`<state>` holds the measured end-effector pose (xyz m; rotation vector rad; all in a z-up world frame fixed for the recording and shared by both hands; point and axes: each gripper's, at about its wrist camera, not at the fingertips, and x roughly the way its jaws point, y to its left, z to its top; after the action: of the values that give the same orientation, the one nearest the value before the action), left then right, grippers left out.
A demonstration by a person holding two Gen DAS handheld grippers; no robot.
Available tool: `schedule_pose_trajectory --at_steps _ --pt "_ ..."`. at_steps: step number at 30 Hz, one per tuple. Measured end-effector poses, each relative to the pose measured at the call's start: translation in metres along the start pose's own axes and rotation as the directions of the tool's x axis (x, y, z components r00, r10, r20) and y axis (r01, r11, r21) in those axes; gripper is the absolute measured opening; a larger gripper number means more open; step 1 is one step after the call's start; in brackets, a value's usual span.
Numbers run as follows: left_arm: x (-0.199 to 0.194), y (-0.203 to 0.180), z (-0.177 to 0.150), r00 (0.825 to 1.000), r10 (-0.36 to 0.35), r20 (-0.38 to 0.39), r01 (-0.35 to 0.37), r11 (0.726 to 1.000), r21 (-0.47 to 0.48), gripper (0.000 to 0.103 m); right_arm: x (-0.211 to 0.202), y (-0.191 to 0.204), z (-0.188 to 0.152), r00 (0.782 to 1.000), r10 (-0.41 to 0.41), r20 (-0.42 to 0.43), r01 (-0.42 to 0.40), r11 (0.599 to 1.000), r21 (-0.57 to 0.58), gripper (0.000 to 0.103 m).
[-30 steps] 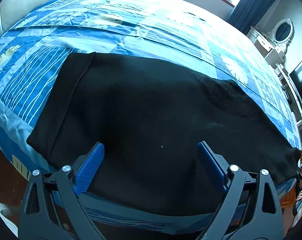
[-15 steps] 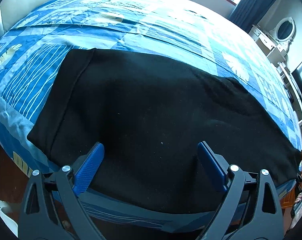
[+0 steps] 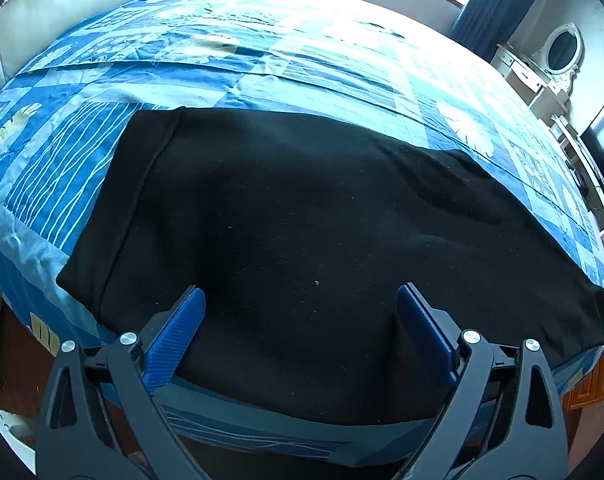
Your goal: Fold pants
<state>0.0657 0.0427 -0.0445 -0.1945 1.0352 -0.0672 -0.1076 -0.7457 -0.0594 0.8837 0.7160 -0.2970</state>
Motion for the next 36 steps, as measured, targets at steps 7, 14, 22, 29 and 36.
schedule_pose_trajectory --at_steps 7,14,22,29,36 --pt "-0.002 0.001 -0.001 1.0 0.02 -0.001 -0.02 1.0 0.0 0.096 0.04 0.008 -0.001 0.988 0.018 -0.151 -0.024 0.999 -0.04 0.062" --pt "0.0 0.0 0.001 0.999 0.042 0.001 -0.042 0.999 -0.005 0.096 0.047 0.065 -0.015 0.969 -0.148 -0.2 0.079 0.946 -0.315 0.016" --pt "0.004 0.0 0.004 0.998 0.062 0.01 -0.063 0.998 0.021 0.096 0.049 0.044 -0.014 0.966 -0.219 -0.14 0.166 0.934 -0.317 0.015" --pt "0.005 0.001 0.005 0.998 0.062 0.012 -0.063 0.997 0.041 0.096 0.047 0.056 -0.008 0.964 -0.219 -0.153 0.168 0.942 -0.292 0.016" --pt "0.0 0.008 0.007 0.999 0.05 0.015 -0.05 0.998 0.041 0.096 0.029 0.077 0.007 0.973 -0.189 -0.129 0.152 0.955 -0.254 0.016"
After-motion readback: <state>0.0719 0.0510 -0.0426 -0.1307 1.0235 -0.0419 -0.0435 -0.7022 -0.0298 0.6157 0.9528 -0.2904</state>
